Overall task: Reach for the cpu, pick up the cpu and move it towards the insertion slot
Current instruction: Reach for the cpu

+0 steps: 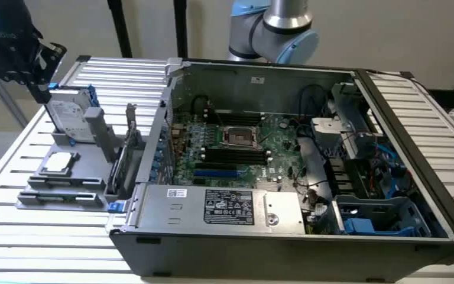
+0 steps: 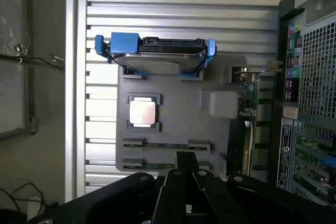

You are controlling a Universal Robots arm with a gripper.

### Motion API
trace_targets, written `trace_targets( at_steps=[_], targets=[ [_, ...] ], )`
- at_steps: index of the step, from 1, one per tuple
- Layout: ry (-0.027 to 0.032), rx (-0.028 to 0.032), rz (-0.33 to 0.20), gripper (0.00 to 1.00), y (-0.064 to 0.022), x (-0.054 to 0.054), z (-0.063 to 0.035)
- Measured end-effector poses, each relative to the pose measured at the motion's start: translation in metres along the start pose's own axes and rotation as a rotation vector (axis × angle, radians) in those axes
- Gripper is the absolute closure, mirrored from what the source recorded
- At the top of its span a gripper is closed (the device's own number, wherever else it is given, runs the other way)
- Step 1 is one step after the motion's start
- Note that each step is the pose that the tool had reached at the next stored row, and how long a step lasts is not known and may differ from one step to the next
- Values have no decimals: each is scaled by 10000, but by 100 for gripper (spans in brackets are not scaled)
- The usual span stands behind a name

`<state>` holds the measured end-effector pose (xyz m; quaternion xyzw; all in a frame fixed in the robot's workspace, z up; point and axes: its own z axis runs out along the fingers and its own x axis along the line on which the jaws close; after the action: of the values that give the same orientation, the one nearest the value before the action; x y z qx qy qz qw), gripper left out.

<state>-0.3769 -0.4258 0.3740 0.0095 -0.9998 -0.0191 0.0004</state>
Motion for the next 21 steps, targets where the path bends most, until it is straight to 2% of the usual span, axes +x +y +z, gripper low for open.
trace_targets(
  at_steps=[9, 13, 21],
  targets=[
    [2, 1, 0, 89, 3, 1, 0],
    [1, 13, -1, 89, 105, 24, 28],
    [2, 44, 0, 89, 285, 359, 161]
  ],
)
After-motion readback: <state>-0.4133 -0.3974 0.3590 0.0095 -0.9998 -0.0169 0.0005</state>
